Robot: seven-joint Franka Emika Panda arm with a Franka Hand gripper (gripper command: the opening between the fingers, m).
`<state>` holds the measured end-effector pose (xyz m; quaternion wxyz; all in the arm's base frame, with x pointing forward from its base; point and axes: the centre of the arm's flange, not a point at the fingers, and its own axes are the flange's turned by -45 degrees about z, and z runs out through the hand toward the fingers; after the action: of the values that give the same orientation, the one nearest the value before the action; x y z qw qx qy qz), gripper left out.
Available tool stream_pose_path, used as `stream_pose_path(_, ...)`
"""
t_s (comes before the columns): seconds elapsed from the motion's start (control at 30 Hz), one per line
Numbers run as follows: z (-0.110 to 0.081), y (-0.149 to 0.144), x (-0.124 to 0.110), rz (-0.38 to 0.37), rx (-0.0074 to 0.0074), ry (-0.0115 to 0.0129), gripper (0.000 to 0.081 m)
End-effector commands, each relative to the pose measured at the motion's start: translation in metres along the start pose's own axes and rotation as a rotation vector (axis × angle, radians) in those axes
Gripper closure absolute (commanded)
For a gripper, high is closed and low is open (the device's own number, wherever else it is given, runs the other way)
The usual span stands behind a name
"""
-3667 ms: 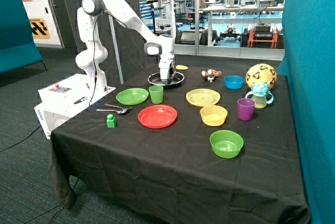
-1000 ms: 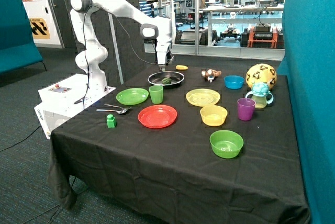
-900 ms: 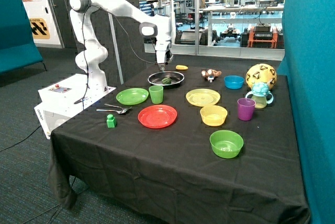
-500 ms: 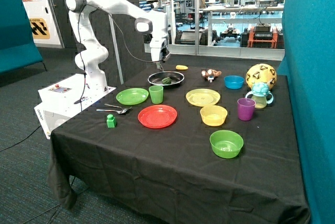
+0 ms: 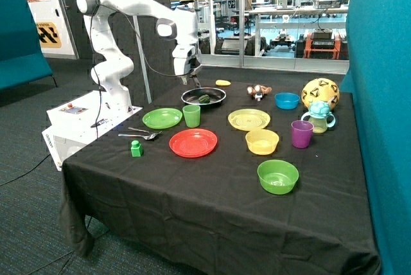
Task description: Cook the capsicum and place it on a plate
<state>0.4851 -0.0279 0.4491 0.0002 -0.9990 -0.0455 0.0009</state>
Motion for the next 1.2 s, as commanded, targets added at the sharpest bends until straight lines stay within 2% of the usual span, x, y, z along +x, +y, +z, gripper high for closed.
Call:
stream_pose_path(0.0, -0.006, 0.031, -0.014, 0.010, -0.0004, 0.0018, 0.0047)
stream_pose_path(0.13, -0.005, 0.030, -0.019, 0.004, -0.0004, 0.0018, 0.0041)
stream_pose_path(0.43, 0.002, 0.005, -0.031, -0.142, -0.0006, 0.0017, 0.0031)
stream_pose_path(0.77, 0.009, -0.030, -0.033, -0.254, -0.0007, 0.0017, 0.0031)
stream_pose_path(1.03, 0.015, -0.051, -0.035, -0.300, -0.0007, 0.0017, 0.0025)
stream_pose_path(1.17, 0.020, -0.063, -0.034, -0.330, -0.0007, 0.0017, 0.0089)
